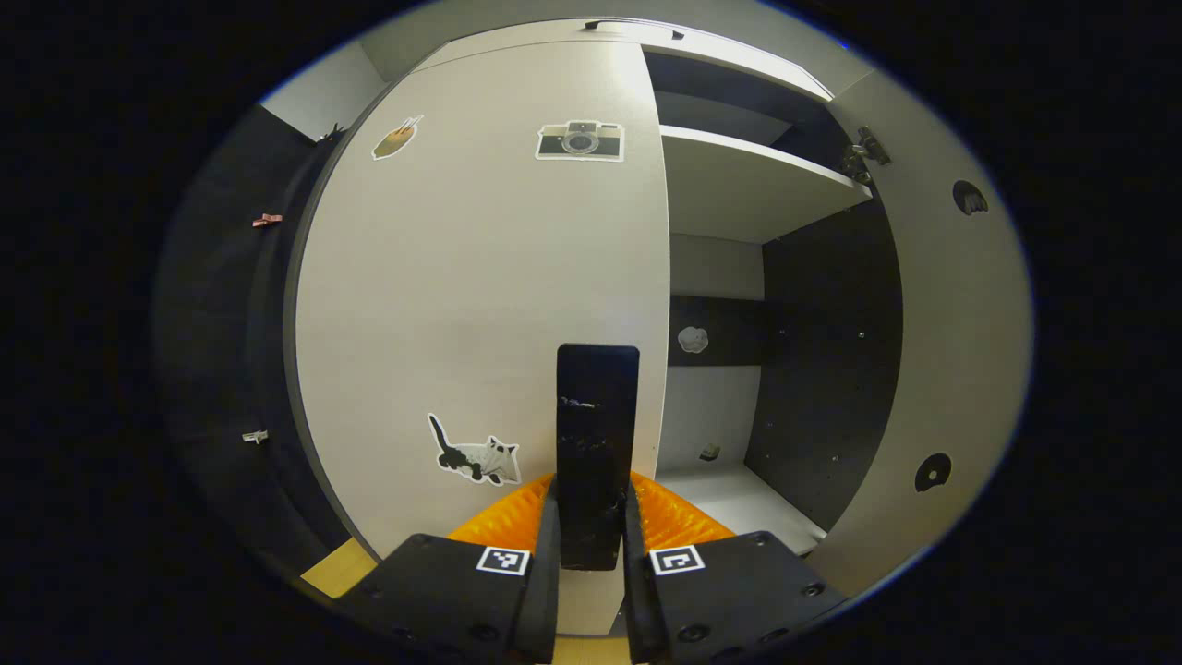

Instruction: Open the right door of the double-door shoe cabinet with the right hand, and open the left door with the left hand.

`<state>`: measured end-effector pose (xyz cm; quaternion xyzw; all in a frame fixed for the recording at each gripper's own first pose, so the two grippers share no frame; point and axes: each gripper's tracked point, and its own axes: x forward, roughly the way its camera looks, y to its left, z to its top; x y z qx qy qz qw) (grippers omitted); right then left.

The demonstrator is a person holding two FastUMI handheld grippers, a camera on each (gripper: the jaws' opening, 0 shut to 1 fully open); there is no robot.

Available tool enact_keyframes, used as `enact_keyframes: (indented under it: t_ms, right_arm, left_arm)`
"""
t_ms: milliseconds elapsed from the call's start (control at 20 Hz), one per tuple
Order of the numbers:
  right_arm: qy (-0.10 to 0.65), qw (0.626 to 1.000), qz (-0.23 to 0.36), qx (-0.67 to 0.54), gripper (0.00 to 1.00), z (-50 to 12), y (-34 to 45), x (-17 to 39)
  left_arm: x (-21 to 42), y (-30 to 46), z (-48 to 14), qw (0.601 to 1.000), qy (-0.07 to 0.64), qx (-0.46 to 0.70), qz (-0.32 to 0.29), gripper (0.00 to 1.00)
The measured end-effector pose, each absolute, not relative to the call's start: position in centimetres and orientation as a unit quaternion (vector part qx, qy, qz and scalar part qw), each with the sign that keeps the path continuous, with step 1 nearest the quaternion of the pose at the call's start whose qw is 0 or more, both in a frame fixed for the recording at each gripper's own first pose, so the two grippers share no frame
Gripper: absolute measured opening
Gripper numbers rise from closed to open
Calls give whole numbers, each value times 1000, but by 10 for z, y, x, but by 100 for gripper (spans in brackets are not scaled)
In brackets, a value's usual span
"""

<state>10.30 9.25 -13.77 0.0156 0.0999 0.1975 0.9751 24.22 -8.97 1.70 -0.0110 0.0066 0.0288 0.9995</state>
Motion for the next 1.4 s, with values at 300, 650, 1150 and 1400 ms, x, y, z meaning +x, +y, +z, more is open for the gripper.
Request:
enact_keyframes:
  t_ms: [300, 650, 1150, 1400]
  right_arm:
    - [126, 965, 227, 22, 99, -154, 88, 94]
    - [117, 975, 189, 18, 98, -146, 81, 95]
    - [126, 987, 100, 12, 99, -144, 98, 63]
    - [111, 993, 47, 19, 98, -136, 96, 44]
  left_arm:
    - [242, -90, 14, 999, 15, -4, 31, 15]
    - [235, -89, 12, 999, 13, -6, 30, 13]
    - [220, -79, 11, 1000, 14, -8, -16, 13]
    - [212, -72, 10, 999, 13, -8, -39, 13]
